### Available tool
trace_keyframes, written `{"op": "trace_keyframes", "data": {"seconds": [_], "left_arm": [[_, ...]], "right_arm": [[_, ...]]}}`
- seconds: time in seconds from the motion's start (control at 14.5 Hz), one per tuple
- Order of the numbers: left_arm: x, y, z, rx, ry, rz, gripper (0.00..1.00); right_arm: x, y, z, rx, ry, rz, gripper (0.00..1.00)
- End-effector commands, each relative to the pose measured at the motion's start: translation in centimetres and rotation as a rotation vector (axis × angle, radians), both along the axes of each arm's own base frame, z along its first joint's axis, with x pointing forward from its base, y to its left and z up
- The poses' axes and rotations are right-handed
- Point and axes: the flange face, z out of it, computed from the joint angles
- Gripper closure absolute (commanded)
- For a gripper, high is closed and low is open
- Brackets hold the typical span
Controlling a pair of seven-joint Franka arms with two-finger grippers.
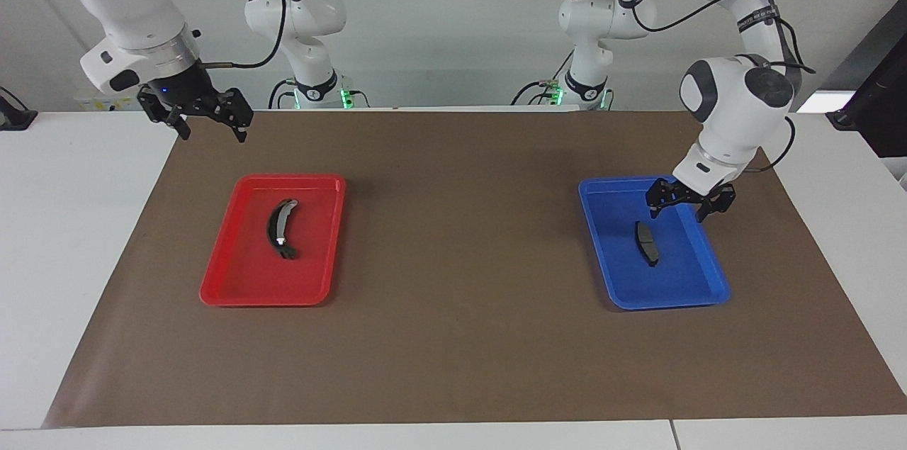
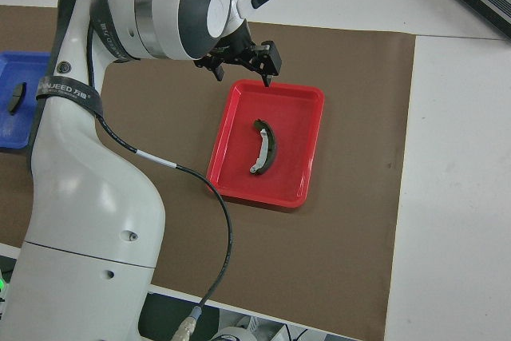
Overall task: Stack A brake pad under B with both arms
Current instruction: 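Reach the left gripper into the blue tray and grasp the brake pad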
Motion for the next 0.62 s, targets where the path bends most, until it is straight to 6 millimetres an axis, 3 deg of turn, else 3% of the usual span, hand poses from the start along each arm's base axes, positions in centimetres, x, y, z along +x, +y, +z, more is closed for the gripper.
{"op": "trace_keyframes", "data": {"seconds": [0.0,0.14,0.35,0.55], "left_arm": [[-1.3,-0.3,-3.7,-0.014,-0.018,0.012,0.02],[-1.3,-0.2,-5.6,-0.017,-0.031,0.022,0.05],[-1.2,-0.2,-8.0,-0.010,-0.006,0.023,0.09],[-1.3,-0.3,-8.4,-0.010,-0.010,0.026,0.15]], "right_arm": [[-1.3,0.8,-1.6,0.005,-0.022,0.007,0.00],[-2.0,1.4,-5.4,0.009,-0.043,0.026,0.00],[-0.9,2.9,-9.7,0.024,-0.056,0.048,0.00],[-0.1,3.3,-15.7,0.050,-0.085,0.044,0.00]]}}
